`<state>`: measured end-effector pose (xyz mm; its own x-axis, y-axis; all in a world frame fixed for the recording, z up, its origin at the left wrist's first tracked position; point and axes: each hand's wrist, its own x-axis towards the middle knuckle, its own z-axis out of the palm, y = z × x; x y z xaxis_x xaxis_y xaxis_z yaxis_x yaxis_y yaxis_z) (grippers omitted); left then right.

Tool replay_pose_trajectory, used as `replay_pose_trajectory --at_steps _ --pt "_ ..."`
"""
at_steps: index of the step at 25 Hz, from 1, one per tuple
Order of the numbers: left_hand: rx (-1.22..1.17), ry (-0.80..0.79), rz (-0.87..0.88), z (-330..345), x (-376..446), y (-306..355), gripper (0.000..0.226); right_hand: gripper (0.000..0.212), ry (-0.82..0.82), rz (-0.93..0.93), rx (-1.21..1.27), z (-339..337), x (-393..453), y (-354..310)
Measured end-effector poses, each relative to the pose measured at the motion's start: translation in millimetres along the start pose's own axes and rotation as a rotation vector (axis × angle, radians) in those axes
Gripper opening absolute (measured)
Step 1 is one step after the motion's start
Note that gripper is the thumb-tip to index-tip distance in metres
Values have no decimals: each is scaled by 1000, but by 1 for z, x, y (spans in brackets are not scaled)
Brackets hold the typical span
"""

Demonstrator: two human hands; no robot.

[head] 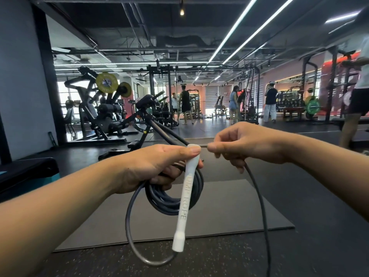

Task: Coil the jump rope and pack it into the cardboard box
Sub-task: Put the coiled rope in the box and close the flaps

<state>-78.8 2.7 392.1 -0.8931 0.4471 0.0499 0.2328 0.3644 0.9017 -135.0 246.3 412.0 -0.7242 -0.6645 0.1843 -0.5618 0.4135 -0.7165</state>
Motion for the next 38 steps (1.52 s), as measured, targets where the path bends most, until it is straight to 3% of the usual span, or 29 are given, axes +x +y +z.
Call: replay_pose_trajectory --at_steps 3,7,11,14,16,19,21,25,27,29,31,33,35,36,38 --pt "-105 112 70 2 2 2 38 50 104 32 1 0 -2 6" --pt "-469 323 245 8 18 4 37 53 238 47 146 10 2 22" --pt "-808 515 376 8 33 14 35 82 147 -47 641 32 4 34" --pt "-1000 695 329 15 47 10 40 108 126 -190 948 64 10 29" --pt "-1087 768 286 17 52 7 46 99 210 -259 1050 85 20 19" --pt "-1124 816 292 20 51 5 45 39 428 -214 1098 99 34 6" --pt "-1092 828 288 24 47 3 46 28 513 -150 1057 98 40 2" --pt "-1047 865 183 27 41 -8 51 7 505 -27 840 92 48 -1" --pt "-984 897 189 32 40 -12 42 15 504 -26 705 88 51 0" --pt "-842 897 128 36 39 -17 48 19 507 -84 528 82 54 5" --pt "-726 798 41 36 31 -25 56 19 479 -138 374 72 53 10" --pt "-593 719 -121 28 12 -36 78 22 456 -136 229 60 48 13" --pt "-323 836 -300 15 -13 -41 132 24 434 -127 97 48 43 14" --pt "-153 909 -303 4 -24 -40 148 24 412 -125 34 44 41 13" --pt "129 904 -126 -15 -33 -29 147 24 362 -126 -86 38 40 7"
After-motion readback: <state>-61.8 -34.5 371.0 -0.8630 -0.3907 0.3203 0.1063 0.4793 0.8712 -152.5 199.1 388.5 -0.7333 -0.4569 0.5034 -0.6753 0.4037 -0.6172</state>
